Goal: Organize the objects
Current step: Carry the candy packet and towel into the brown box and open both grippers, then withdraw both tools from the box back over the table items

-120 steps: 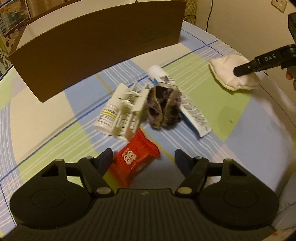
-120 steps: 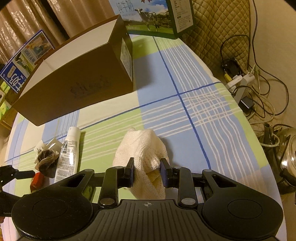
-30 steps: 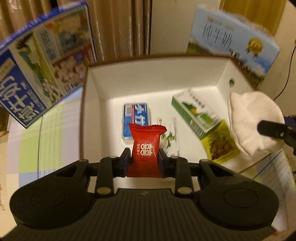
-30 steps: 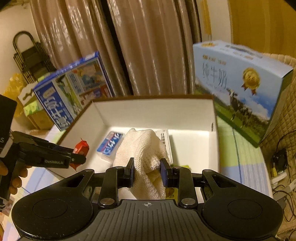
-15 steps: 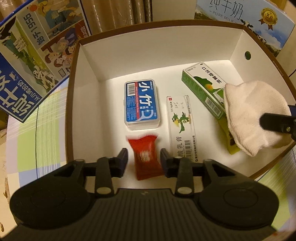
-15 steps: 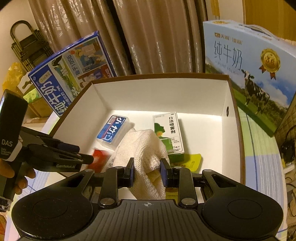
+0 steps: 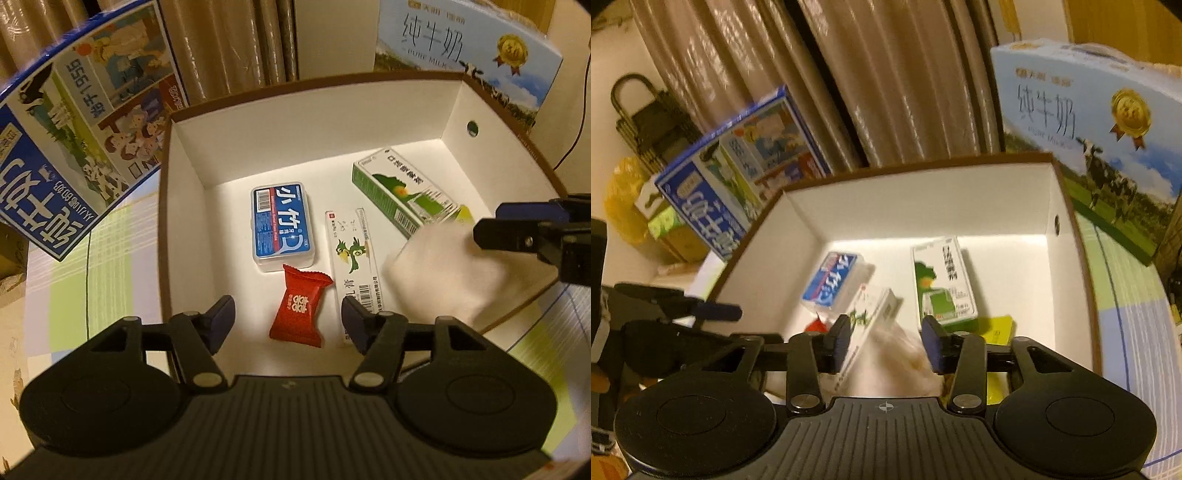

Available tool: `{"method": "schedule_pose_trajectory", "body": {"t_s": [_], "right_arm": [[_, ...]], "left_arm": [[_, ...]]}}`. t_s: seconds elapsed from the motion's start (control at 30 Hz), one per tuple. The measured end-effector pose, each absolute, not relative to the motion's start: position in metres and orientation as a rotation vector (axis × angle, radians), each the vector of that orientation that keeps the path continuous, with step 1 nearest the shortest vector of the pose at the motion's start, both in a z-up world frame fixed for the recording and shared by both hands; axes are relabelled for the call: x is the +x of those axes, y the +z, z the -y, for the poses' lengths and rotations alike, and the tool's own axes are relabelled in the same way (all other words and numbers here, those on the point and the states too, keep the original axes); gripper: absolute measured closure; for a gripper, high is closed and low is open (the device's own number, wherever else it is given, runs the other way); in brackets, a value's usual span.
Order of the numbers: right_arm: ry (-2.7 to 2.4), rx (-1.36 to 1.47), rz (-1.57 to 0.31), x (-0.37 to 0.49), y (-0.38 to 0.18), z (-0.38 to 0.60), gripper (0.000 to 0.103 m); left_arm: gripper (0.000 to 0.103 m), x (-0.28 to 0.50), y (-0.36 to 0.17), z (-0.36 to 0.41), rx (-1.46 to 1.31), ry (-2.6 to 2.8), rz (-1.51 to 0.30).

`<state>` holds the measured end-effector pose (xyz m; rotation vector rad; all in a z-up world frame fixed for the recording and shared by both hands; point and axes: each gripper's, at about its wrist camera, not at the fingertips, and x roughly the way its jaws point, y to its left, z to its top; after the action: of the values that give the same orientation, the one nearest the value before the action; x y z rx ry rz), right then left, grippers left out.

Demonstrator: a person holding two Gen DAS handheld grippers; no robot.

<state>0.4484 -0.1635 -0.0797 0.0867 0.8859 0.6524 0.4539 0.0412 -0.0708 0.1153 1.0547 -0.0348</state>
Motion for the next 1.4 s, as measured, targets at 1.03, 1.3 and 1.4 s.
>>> {"method": "schedule_pose_trajectory", "body": {"t_s": [1.03,1.3,1.4], "right_arm": [[0.578,0.055,-0.817,0.357,0.001,0.209,0.054],[0.572,0.078,-0.824,0.328,0.005,0.221,0.054],[0.569,0.089,-0.827,0.317,0.005,0.227,0.054]], "left_arm": [[0.027,0.352,0.015,-0.031,-0.016,-0.034,-0.882],[0.024,0.313,0.023,-0.027,-0.047,-0.021,-0.872],[0.023,0.299,0.024,-0.024,-0.050,-0.017,-0.872]]}}
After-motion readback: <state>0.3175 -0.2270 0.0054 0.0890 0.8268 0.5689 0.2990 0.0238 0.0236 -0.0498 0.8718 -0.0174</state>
